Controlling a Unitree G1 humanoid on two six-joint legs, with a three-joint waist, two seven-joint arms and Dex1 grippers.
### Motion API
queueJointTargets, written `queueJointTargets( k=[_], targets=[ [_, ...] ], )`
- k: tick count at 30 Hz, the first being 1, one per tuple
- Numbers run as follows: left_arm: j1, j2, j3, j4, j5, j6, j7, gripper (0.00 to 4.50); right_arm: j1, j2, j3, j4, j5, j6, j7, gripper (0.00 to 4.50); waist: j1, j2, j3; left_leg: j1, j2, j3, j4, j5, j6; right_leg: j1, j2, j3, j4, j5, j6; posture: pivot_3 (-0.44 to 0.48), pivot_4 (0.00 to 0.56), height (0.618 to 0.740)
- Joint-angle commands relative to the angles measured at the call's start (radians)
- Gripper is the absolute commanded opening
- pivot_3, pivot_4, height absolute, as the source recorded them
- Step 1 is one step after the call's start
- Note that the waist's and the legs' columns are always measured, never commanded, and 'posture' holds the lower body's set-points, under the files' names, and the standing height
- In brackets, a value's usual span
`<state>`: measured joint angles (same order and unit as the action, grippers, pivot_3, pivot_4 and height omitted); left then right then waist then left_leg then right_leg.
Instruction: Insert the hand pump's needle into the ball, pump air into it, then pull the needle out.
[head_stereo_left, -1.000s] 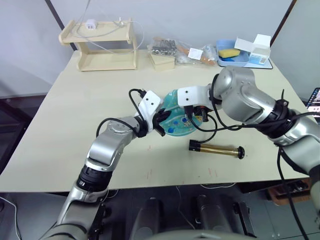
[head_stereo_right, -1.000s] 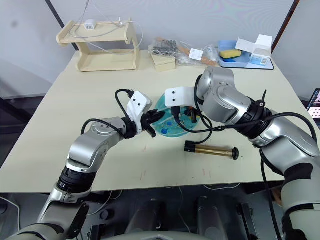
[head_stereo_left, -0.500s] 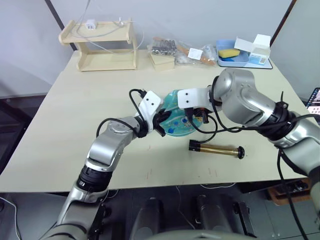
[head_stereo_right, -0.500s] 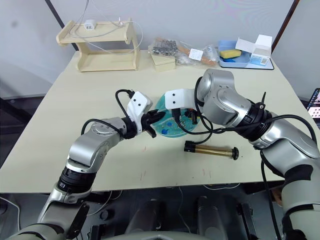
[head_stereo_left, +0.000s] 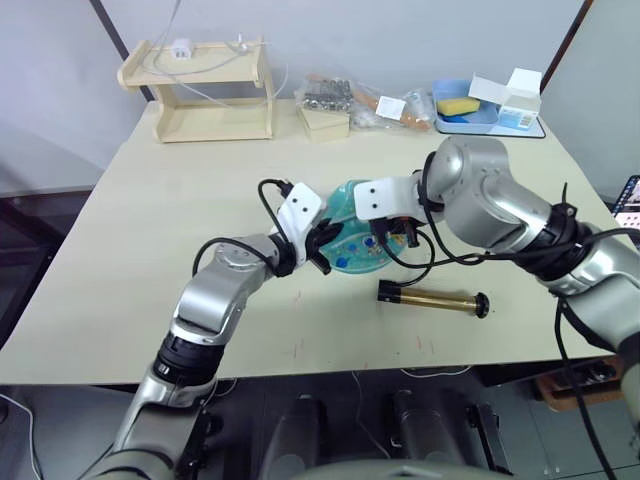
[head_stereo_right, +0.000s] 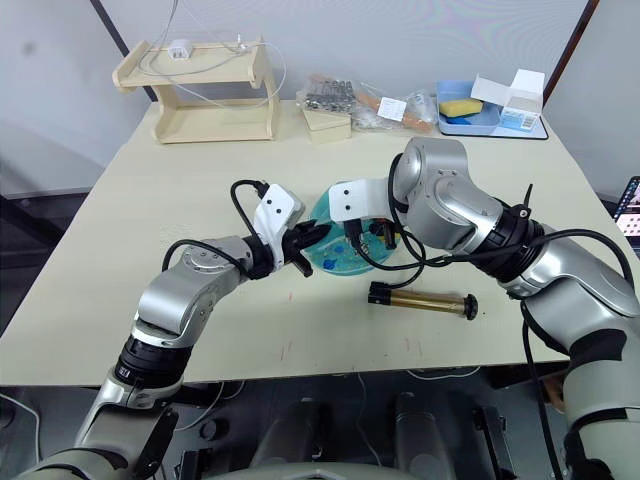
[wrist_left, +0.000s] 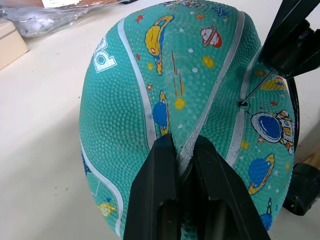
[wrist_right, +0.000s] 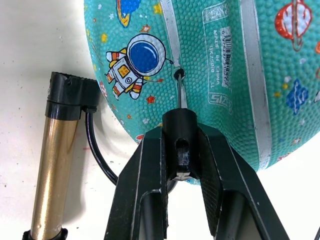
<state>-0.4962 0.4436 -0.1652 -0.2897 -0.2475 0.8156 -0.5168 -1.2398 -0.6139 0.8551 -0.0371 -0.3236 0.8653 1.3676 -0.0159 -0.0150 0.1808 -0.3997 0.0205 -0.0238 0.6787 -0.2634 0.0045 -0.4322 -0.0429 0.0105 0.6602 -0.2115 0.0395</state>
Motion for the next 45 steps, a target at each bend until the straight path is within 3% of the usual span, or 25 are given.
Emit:
queueJointTargets(
  k=[1,26,37,42,45],
  targets=[
    [0.021,0.005,-0.014,0.003,0.014,0.011,0.002,0.0,0.001,0.004,-0.001,-0.003,-0.004,-0.028,0.03,0.31,0.0,0.0,0.0,0.0,0.0,0.0,0.0,0.0,0.0,0.0,0.0,0.0,0.0,0.0,0.0,0.0,0.15,0.74],
    [0.041,0.0,-0.027,0.006,0.035,-0.017,0.0,0.0,0.006,0.072,0.005,0.121,-0.087,-0.228,0.127,0.31,-0.003,-0.001,-0.001,0.003,0.0,0.0,0.0,0.0,0.0,0.002,0.0,0.001,0.0,0.0,0.0,0.0,0.15,0.74],
    [0.045,-0.023,-0.015,0.048,0.01,-0.021,-0.028,0.0,0.003,0.2,-0.039,0.288,-0.125,-0.274,0.1,0.31,-0.018,-0.001,-0.002,0.007,0.0,0.0,0.0,0.0,0.0,0.005,0.0,0.001,0.001,0.0,0.0,0.0,0.15,0.74],
    [0.032,-0.037,0.002,0.086,-0.008,-0.027,-0.063,0.0,0.009,0.255,-0.069,0.335,-0.135,-0.276,0.072,0.31,-0.025,-0.001,-0.002,0.021,0.0,0.0,-0.003,0.0,0.0,0.018,0.0,0.0,0.0,-0.003,0.002,0.0,0.15,0.74],
    [0.029,-0.045,0.008,0.095,-0.021,-0.023,-0.083,0.0,0.013,0.279,-0.077,0.352,-0.144,-0.274,0.059,0.31,-0.025,-0.001,-0.003,0.021,0.001,-0.001,-0.003,0.0,0.0,0.018,0.001,-0.001,0.0,-0.004,0.001,0.0,0.15,0.74]
  ],
)
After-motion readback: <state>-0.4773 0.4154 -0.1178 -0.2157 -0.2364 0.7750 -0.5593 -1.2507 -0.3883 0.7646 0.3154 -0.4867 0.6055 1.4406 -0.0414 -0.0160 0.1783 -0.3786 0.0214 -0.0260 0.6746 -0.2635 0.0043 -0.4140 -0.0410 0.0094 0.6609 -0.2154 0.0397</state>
